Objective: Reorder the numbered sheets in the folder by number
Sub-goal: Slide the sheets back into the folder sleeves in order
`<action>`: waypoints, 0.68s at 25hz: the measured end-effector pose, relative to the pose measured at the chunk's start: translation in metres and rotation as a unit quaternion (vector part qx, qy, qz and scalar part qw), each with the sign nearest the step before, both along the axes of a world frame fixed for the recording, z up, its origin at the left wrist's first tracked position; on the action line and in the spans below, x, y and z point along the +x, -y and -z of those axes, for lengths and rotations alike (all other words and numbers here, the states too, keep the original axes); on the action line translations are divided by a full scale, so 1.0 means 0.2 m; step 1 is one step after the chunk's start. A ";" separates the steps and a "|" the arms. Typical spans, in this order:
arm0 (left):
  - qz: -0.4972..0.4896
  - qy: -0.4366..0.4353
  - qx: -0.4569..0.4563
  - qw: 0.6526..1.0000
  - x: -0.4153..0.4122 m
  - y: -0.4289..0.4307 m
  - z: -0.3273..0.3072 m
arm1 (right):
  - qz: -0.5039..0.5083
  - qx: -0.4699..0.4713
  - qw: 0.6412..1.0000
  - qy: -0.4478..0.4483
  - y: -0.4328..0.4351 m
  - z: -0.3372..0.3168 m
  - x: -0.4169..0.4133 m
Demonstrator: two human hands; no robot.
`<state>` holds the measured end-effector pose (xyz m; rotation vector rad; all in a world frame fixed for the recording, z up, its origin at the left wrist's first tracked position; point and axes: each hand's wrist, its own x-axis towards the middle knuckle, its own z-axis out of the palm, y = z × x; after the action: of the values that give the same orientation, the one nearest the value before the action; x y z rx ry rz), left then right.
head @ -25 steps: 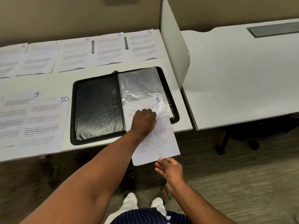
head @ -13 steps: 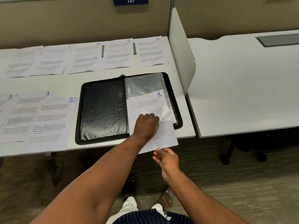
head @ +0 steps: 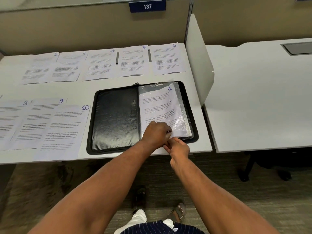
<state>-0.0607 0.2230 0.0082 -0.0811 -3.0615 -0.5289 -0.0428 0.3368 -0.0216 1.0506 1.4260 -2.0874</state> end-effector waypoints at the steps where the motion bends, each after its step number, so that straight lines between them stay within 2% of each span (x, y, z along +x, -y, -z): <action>1: 0.000 0.011 0.005 1.000 0.00 0.01 -0.01 | 0.007 -0.005 1.000 -0.001 0.02 -0.01 -0.02; 6: -0.017 0.019 0.060 0.998 0.02 0.05 -0.03 | -0.011 0.014 1.000 -0.009 0.02 -0.06 -0.09; 10: -0.037 0.011 0.097 0.995 0.07 0.07 -0.01 | 0.032 0.037 0.998 -0.050 -0.08 -0.07 -0.06; 14: -0.043 0.024 0.123 0.991 0.10 0.09 -0.01 | -0.079 0.153 0.975 -0.137 -0.12 -0.14 -0.10; 17: -0.095 0.014 0.168 0.981 0.12 0.11 -0.05 | -0.111 0.225 0.947 -0.202 -0.08 -0.21 -0.10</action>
<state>-0.0371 0.2000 0.0191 0.2266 -2.9119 -1.0264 -0.0638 0.3524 0.0204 0.5773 2.1869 -1.9278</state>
